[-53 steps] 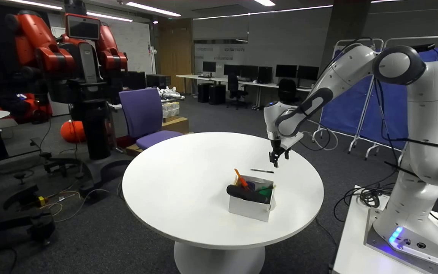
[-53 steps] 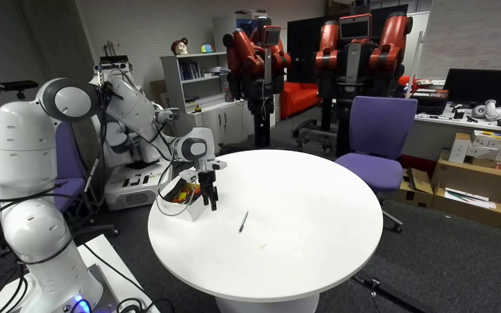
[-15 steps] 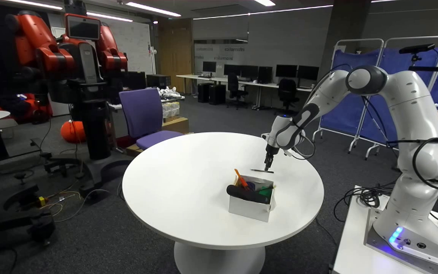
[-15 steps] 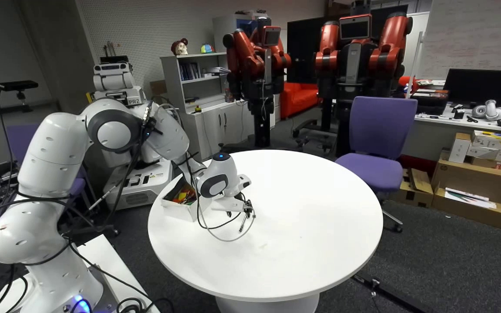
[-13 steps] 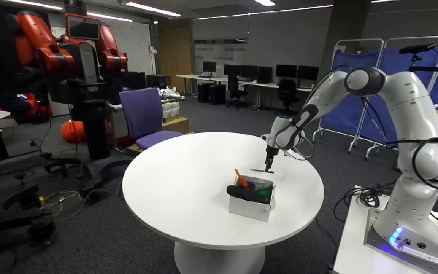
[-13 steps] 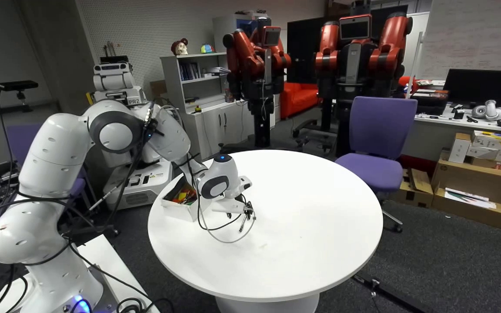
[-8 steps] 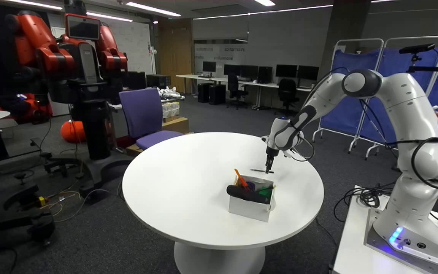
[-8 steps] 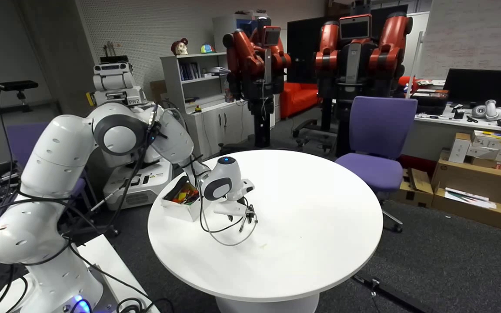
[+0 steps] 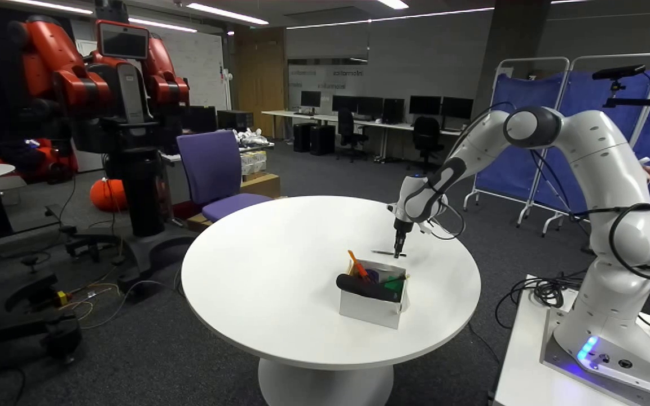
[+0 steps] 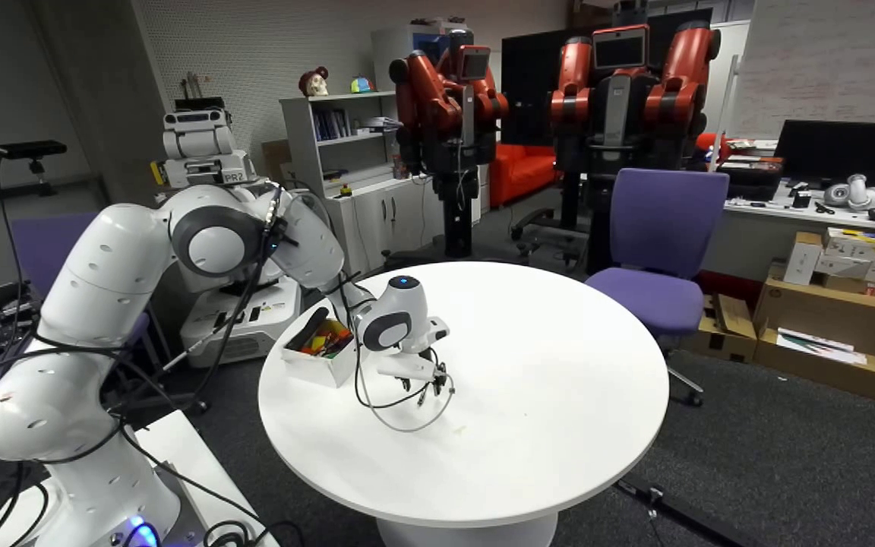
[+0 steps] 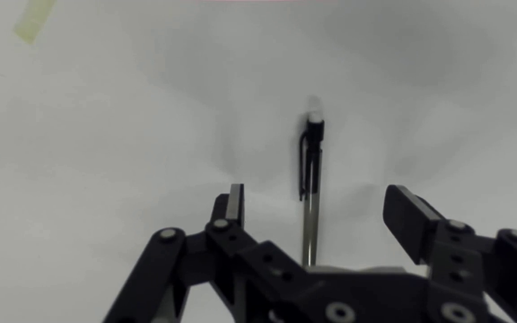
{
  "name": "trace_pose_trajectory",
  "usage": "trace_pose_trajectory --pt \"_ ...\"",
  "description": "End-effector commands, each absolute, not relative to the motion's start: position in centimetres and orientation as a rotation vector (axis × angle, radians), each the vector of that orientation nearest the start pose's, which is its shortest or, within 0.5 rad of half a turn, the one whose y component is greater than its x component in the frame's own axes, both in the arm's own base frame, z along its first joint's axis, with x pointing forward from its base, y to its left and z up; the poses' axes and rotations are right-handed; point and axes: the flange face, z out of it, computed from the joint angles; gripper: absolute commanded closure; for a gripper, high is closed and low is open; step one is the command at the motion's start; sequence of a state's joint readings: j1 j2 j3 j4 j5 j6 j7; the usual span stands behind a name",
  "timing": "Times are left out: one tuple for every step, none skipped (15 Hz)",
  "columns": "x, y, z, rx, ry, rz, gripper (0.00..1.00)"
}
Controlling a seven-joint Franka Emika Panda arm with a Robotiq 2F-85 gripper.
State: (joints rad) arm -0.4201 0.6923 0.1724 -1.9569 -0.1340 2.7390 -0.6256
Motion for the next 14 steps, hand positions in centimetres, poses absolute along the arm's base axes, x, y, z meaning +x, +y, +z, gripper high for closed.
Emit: trace_pose_trajectory --pt "60.8 -15.8 13.6 -3.043 -0.729 -0.154 0.46" --pt "60.8 -15.8 13.7 -3.044 -0.73 -0.151 0.53" --pt "60.9 -15.9 13.8 -3.046 -0.73 -0.148 0.62" --pt "60.9 -15.9 13.9 -3.048 -0.731 -0.144 0.67" --pt "61.0 -16.0 14.0 -3.05 -0.731 -0.142 0.73" --pt "61.1 -16.1 14.1 -3.053 -0.731 -0.142 0.77" --pt "61.1 -16.2 14.2 -3.055 -0.731 -0.142 0.81" --pt "61.1 -16.2 14.3 -3.057 -0.732 -0.143 0.92" --pt "61.1 -16.2 14.3 -3.059 -0.733 -0.145 0.95" --pt "61.2 -16.1 14.5 -3.061 -0.734 -0.149 1.0" --pt "61.3 -16.1 14.8 -3.064 -0.737 -0.157 0.99" --pt "61.4 -16.1 14.8 -3.064 -0.739 -0.16 0.99" --pt "61.2 -16.0 15.1 -3.064 -0.741 -0.164 1.0" --pt "61.1 -15.7 15.4 -3.069 -0.744 -0.169 1.0"
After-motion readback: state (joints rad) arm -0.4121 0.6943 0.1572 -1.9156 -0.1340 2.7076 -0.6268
